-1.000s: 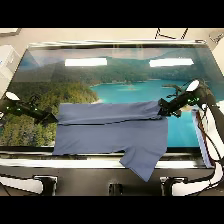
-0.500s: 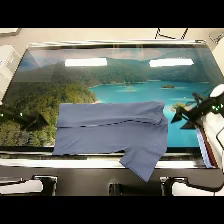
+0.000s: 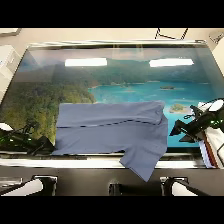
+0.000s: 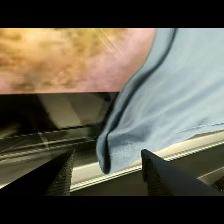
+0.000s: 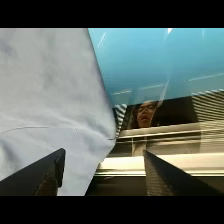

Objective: Fold the clothes and pants, and hang the long-sleeved shirts on hangers.

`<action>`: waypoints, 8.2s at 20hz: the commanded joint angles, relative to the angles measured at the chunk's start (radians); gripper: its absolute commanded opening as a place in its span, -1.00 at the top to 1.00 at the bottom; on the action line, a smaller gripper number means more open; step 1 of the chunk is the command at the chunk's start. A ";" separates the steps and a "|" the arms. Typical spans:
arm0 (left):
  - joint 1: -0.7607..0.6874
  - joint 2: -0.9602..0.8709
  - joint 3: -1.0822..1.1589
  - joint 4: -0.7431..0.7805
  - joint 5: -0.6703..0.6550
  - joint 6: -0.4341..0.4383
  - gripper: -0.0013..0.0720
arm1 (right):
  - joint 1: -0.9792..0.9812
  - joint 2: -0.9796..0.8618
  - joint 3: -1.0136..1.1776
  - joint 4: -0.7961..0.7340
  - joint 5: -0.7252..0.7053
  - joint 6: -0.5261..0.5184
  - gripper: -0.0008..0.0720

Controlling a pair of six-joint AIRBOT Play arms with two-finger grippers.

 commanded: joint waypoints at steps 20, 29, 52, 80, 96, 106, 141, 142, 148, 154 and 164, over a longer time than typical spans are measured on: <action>-0.015 0.001 -0.109 -0.137 0.058 0.061 0.91 | 0.000 0.164 -0.435 0.136 -0.087 -0.094 -0.60; -0.014 0.002 -0.098 -0.137 0.049 0.061 0.91 | 0.000 0.164 -0.578 0.352 -0.273 -0.105 0.27; -0.203 -0.607 0.935 -0.298 -0.072 -0.188 0.90 | 0.159 -0.495 0.525 0.459 -0.373 0.004 0.87; -0.368 -0.273 1.073 -0.298 -0.226 -0.277 -0.98 | 0.101 -0.584 0.451 0.602 -0.168 -0.216 0.85; -1.089 -0.576 0.751 -0.525 0.539 -0.369 0.90 | 0.365 0.106 0.451 0.479 -0.072 0.146 0.87; -1.199 -0.594 0.751 -0.870 0.782 -0.243 0.91 | 0.430 0.111 0.451 0.464 -0.126 0.223 0.87; -0.343 0.354 0.645 -0.103 0.360 -0.259 0.90 | 0.430 -0.386 0.123 0.652 -0.378 0.010 -0.87; -0.343 0.354 0.645 -0.103 0.360 -0.267 0.90 | 0.439 -0.404 0.122 0.696 -0.381 -0.028 -0.86; -0.351 0.354 0.645 -0.111 0.360 -0.283 0.90 | 0.448 -0.420 0.139 0.875 -0.488 -0.120 0.47; -0.353 0.354 0.645 -0.111 0.360 -0.292 0.90 | 0.343 -0.399 0.348 0.876 -0.249 -0.181 0.88; -0.353 0.354 0.645 -0.111 0.361 -0.291 0.90 | -0.319 -0.142 0.858 0.518 -0.049 0.171 0.88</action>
